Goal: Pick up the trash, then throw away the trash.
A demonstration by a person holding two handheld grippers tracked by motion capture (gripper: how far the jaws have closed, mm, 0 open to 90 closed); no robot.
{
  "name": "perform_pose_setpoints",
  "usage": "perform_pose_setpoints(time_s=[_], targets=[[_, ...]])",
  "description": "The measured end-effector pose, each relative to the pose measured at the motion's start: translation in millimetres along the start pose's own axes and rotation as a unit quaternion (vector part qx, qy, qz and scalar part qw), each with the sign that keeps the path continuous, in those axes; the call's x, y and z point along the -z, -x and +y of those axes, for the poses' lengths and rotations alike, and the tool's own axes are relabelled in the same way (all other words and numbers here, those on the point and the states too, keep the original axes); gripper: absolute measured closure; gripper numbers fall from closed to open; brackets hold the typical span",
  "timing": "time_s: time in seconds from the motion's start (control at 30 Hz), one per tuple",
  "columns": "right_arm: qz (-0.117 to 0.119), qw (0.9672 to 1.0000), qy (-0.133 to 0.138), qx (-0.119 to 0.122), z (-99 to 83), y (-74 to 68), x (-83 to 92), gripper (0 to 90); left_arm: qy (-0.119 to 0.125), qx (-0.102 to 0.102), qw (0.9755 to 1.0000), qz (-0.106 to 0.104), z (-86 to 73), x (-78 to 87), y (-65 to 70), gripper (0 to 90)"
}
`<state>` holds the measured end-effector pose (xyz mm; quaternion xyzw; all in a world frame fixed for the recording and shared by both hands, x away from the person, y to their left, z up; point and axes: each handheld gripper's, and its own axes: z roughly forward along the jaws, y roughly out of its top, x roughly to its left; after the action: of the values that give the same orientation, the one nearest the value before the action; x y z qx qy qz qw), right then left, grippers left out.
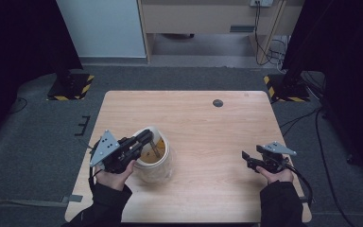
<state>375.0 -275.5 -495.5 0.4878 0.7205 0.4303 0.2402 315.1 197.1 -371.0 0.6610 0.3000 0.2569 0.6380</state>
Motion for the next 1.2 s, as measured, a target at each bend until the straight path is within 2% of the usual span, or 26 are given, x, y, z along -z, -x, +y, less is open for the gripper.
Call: perform_pose_setpoints(time_s=[0.33, 0.67, 0.97, 1.2], targets=[[0.001, 1.0000, -0.001, 0.002, 0.5, -0.5, -0.8, 29.7, 0.001, -0.001, 1.0000, -0.006, -1.9, -0.1, 2.2, 81.9], [0.003, 1.0000, -0.001, 0.004, 0.4, -0.1, -0.1, 29.8, -0.015, -0.028, 0.9995, -0.006, -11.9, -5.9, 6.9, 82.0], [0.005, 1.0000, -0.003, 0.007, 0.4, -1.6, -0.2, 29.8, -0.033, -0.021, 0.9992, -0.002, -28.8, -10.2, 0.3, 81.6], [0.007, 0.9999, -0.002, 0.007, 0.5, -2.1, 1.0, 29.8, -0.036, -0.020, 0.9991, -0.006, -31.5, -12.2, 3.1, 76.7]])
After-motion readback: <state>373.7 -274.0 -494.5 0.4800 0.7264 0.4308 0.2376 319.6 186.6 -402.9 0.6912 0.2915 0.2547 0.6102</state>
